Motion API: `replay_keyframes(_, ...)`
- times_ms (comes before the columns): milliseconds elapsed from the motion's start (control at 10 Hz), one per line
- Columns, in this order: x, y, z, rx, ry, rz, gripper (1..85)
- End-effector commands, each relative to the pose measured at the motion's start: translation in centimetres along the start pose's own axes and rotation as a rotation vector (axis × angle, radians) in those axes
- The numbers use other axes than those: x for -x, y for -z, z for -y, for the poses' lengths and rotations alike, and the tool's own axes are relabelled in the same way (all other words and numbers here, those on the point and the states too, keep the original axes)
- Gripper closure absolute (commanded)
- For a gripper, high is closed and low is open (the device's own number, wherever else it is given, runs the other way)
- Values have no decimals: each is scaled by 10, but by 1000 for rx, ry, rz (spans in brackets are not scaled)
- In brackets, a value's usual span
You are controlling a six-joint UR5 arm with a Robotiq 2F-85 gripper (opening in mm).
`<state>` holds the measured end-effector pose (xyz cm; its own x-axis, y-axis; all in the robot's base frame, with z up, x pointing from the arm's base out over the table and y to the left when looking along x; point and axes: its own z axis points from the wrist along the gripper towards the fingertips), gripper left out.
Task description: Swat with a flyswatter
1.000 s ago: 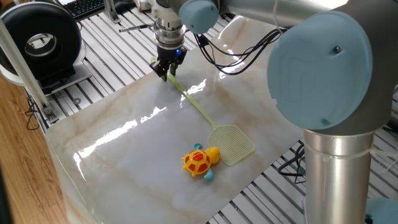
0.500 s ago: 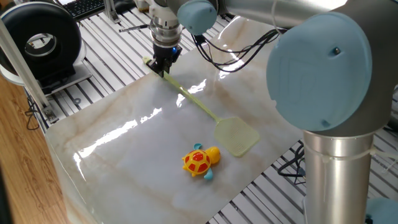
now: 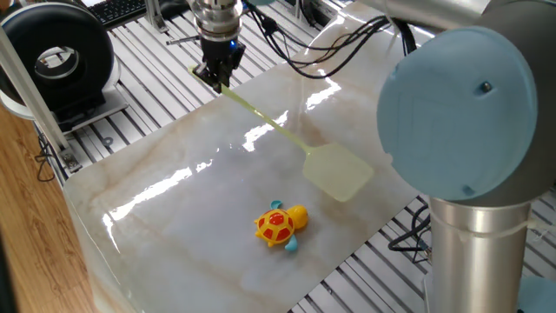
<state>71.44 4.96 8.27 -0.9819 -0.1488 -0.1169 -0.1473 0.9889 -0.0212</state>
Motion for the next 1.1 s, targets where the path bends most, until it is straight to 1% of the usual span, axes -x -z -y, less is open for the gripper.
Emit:
replay_keyframes(0,21,1,-4,24,80,80,843)
replay_keyframes(100,32,-17,2,26,123,129,843)
replay_keyframes(200,41,-34,3,36,148,164,843)
replay_keyframes(400,57,-58,1,42,179,217,843)
replay_keyframes(500,65,-65,-4,54,192,246,843)
replay_keyframes(600,66,-63,-5,54,200,248,843)
replay_keyframes(700,52,-52,-5,63,191,199,843)
replay_keyframes(900,17,-14,-2,46,158,82,843)
replay_keyframes(1000,6,0,-4,36,137,37,843)
